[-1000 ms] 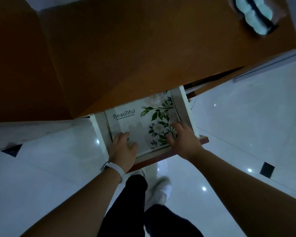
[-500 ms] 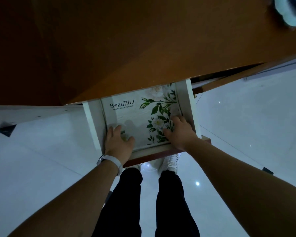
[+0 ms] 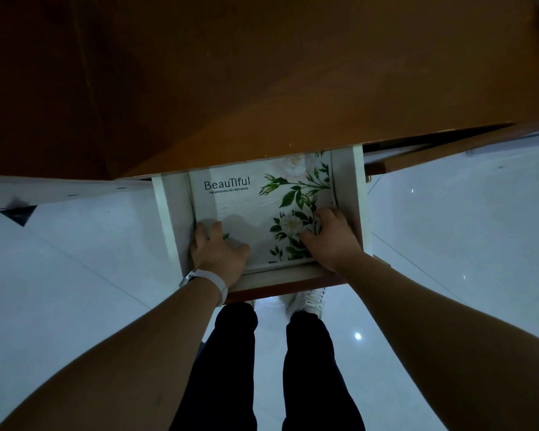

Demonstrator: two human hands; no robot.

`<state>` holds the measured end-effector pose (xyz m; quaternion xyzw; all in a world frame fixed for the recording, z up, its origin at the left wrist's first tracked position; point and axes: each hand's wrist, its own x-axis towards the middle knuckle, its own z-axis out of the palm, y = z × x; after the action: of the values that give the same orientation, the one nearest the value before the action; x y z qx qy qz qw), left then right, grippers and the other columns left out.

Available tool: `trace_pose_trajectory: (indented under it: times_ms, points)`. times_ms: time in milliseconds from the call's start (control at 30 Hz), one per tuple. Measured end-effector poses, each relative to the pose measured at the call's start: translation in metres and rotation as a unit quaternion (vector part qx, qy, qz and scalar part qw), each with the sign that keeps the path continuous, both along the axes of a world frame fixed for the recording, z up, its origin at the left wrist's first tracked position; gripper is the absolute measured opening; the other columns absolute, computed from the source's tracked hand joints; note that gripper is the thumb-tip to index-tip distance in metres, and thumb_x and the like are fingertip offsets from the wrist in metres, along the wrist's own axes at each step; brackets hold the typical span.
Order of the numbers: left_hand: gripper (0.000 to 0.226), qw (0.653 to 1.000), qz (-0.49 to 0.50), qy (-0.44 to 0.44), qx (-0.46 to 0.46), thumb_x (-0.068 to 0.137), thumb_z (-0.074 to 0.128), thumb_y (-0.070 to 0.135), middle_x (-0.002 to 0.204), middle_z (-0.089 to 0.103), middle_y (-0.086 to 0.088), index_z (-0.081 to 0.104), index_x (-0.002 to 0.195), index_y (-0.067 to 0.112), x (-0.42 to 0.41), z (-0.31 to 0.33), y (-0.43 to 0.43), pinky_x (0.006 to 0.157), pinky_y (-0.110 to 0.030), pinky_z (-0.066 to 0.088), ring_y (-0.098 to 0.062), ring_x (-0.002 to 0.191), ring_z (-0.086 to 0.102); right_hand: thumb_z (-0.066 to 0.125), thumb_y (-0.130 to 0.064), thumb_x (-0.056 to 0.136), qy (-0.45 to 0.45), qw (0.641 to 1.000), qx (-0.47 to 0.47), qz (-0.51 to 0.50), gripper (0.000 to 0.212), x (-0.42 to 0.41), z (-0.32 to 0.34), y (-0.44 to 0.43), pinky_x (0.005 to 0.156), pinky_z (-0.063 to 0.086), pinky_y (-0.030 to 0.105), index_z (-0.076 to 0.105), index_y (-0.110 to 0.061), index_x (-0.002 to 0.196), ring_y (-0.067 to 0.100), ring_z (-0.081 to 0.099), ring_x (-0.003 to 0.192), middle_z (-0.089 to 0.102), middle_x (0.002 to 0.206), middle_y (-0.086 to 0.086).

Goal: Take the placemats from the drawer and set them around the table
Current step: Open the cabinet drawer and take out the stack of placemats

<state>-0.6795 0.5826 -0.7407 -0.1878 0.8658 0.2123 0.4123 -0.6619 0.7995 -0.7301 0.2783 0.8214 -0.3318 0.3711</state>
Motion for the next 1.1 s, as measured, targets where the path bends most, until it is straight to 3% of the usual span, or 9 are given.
trace_pose_trajectory:
  times_ms: [167,333,533,633,700,767,833,900,1100]
  points:
    - [0.06,0.998,0.047,0.042,0.015,0.083,0.064,0.025,0.154,0.022,-0.007,0.045,0.139,0.02,0.006,-0.004,-0.003,0.113,-0.037,0.025,-0.035,0.135,0.029,0.067,-0.031,0.087,0.013,1.0,-0.014,-0.016,0.054,-0.001,-0.003,0.003,0.103,0.043,0.037,0.049,-0.016,0.136,0.024,0.054,0.116,0.045,0.14,0.004]
    - [0.041,0.996,0.055,0.067,0.019,0.081,0.065,0.014,0.14,0.039,-0.007,0.061,0.122,0.019,0.009,-0.001,-0.004,0.109,-0.032,0.027,-0.032,0.127,0.038,0.067,-0.02,0.087,0.022,0.998,-0.041,-0.04,0.05,0.0,0.001,0.007,0.105,0.043,0.034,0.052,-0.018,0.135,0.022,0.052,0.12,0.047,0.138,0.002]
    - [0.03,0.988,0.068,0.132,0.052,0.079,0.06,-0.001,0.125,0.048,-0.005,0.066,0.099,0.021,0.016,0.008,0.01,0.094,-0.024,0.03,-0.031,0.117,0.043,0.064,-0.006,0.083,0.04,0.998,-0.057,0.007,0.048,0.005,0.012,0.01,0.107,0.041,0.031,0.058,-0.015,0.13,0.024,0.051,0.123,0.049,0.137,0.005]
    - [0.028,0.984,0.083,0.135,0.084,0.08,0.059,-0.005,0.12,0.047,-0.004,0.065,0.101,0.012,0.018,0.012,0.018,0.093,-0.019,0.03,-0.029,0.115,0.046,0.058,0.006,0.081,0.07,0.996,-0.046,0.009,0.046,0.008,0.016,0.01,0.098,0.04,0.02,0.062,-0.011,0.123,0.022,0.054,0.117,0.053,0.133,0.006]
    - [0.026,0.984,0.084,0.129,0.084,0.081,0.062,0.0,0.123,0.048,-0.005,0.065,0.105,0.011,0.018,0.015,0.018,0.095,-0.02,0.03,-0.029,0.118,0.045,0.056,0.007,0.084,0.08,0.996,-0.045,-0.019,0.044,0.009,0.02,0.011,0.094,0.038,0.015,0.063,-0.012,0.123,0.016,0.054,0.114,0.056,0.131,0.003]
    - [0.034,0.992,0.035,0.108,0.055,0.079,0.068,0.019,0.133,0.047,-0.003,0.063,0.113,0.018,0.02,0.019,0.017,0.103,-0.033,0.03,-0.029,0.125,0.042,0.057,0.005,0.085,0.08,0.994,-0.054,-0.054,0.044,0.01,0.024,0.013,0.094,0.038,0.016,0.062,-0.017,0.123,0.011,0.053,0.113,0.057,0.128,-0.002]
    - [0.049,0.995,-0.058,0.078,0.016,0.077,0.068,0.042,0.143,0.04,0.007,0.056,0.123,0.03,0.024,0.025,0.021,0.112,-0.048,0.018,-0.023,0.135,0.031,0.059,0.003,0.086,0.078,0.992,-0.06,-0.08,0.045,0.01,0.028,0.014,0.091,0.04,0.015,0.061,-0.02,0.124,0.006,0.051,0.107,0.056,0.122,-0.007]
    - [0.06,0.992,-0.106,0.064,0.02,0.075,0.063,0.057,0.148,0.035,0.011,0.049,0.129,0.036,0.025,0.03,0.03,0.113,-0.051,0.01,-0.019,0.138,0.025,0.06,0.001,0.086,0.08,0.99,-0.067,-0.095,0.045,0.009,0.031,0.015,0.088,0.04,0.013,0.06,-0.021,0.125,0.004,0.05,0.104,0.053,0.117,-0.011]
    - [0.085,0.991,-0.126,0.013,0.036,0.067,0.057,0.073,0.147,0.04,0.005,0.041,0.139,0.032,0.04,0.025,0.044,0.107,-0.046,0.035,-0.023,0.134,0.033,0.062,0.0,0.086,0.105,0.987,-0.075,-0.094,0.044,0.009,0.037,0.014,0.073,0.034,-0.005,0.06,-0.021,0.124,0.004,0.05,0.102,0.053,0.116,-0.011]
